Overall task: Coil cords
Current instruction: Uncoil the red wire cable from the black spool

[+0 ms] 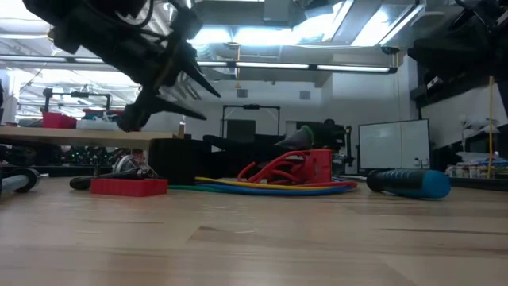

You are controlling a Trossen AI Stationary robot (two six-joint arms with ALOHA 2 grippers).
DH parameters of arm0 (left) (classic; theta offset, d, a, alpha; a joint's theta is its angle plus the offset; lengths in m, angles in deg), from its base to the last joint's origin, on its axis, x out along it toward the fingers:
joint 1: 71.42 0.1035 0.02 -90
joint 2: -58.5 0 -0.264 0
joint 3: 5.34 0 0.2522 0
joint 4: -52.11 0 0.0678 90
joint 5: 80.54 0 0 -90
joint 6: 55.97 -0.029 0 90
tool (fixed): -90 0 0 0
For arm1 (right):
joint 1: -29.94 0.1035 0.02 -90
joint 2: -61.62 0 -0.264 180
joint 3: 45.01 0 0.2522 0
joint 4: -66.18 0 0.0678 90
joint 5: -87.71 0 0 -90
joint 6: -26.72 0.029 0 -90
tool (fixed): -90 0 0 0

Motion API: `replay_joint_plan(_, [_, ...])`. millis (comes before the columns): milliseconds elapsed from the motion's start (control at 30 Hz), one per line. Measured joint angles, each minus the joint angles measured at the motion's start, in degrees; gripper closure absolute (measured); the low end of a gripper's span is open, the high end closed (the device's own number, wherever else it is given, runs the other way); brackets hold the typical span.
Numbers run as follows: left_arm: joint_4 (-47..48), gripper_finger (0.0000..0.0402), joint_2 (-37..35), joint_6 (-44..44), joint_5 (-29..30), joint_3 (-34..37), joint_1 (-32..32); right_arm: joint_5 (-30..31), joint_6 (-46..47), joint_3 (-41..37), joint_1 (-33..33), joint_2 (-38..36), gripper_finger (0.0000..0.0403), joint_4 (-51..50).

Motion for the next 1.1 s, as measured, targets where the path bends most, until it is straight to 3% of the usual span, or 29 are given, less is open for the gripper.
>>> replay_joint_plan(267, [-3.5,0.0234,7.1,4.8,0.0,-3.5,-1.6,0.0,0.0,0.0,0.0,0.0,0.0333,0.0])
replay_joint_plan(600, [0.4,0.0234,16.3,8.3,0.0,-12.5,-0.6,0.0,0.0,0.0,0.0,0.0,0.0333,0.0])
replay_joint_plan(1100, [2.9,0.0234,20.1,19.0,0.0,-14.8,1.7,0.0,0.0,0.0,0.0,0.0,0.0333,0.0])
